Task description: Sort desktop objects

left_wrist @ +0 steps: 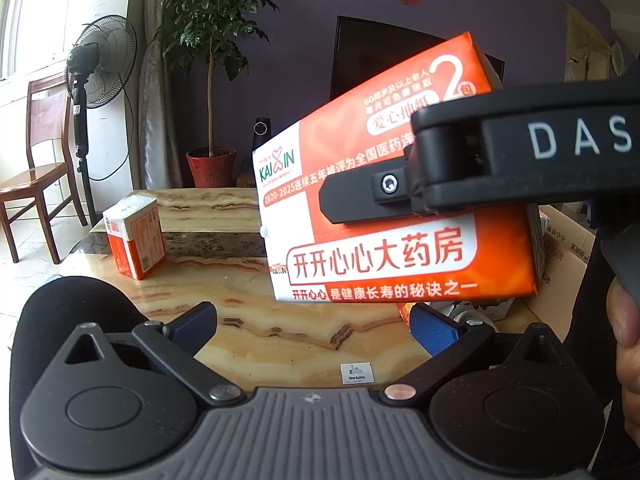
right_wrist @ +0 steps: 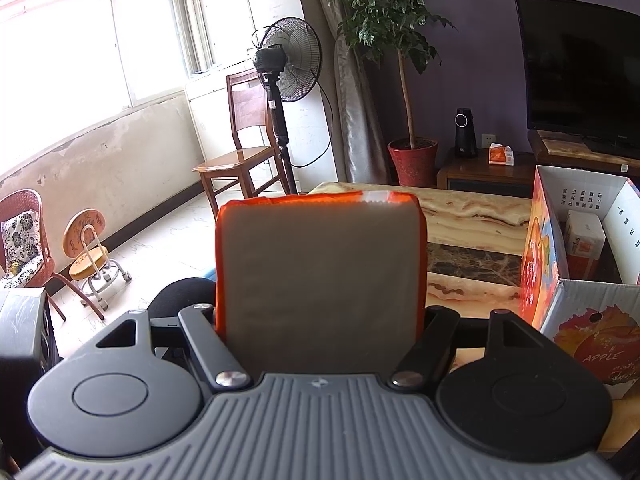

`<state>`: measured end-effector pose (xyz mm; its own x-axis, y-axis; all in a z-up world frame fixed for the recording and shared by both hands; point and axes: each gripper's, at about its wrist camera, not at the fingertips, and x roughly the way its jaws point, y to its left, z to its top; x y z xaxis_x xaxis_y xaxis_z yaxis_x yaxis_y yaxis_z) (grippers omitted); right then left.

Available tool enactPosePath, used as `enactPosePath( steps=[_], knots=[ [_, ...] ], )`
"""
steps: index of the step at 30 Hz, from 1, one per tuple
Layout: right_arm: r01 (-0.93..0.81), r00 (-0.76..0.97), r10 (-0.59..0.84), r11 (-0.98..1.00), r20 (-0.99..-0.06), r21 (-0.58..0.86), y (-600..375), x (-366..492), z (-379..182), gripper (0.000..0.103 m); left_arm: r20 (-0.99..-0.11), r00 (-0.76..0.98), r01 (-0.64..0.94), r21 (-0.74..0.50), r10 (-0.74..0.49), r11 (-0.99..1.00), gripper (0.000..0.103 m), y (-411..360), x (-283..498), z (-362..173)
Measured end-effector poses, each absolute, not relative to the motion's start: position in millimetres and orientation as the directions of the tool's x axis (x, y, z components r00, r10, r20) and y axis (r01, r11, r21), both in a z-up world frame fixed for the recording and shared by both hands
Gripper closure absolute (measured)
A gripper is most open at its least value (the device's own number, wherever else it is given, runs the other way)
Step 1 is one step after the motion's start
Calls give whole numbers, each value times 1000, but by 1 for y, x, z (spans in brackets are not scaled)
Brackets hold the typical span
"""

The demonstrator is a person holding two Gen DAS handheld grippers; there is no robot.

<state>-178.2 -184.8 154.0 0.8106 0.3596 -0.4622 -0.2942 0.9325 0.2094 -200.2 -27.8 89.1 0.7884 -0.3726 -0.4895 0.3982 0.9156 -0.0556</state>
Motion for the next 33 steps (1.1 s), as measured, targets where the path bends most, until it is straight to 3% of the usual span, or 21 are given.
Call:
enactPosePath(
  steps=[33],
  knots=[
    [-271, 820, 356, 931, -449, 244, -199, -180, 155, 29, -474, 805, 348, -110, -357, 931, 1, -17, -202, 95]
  ],
)
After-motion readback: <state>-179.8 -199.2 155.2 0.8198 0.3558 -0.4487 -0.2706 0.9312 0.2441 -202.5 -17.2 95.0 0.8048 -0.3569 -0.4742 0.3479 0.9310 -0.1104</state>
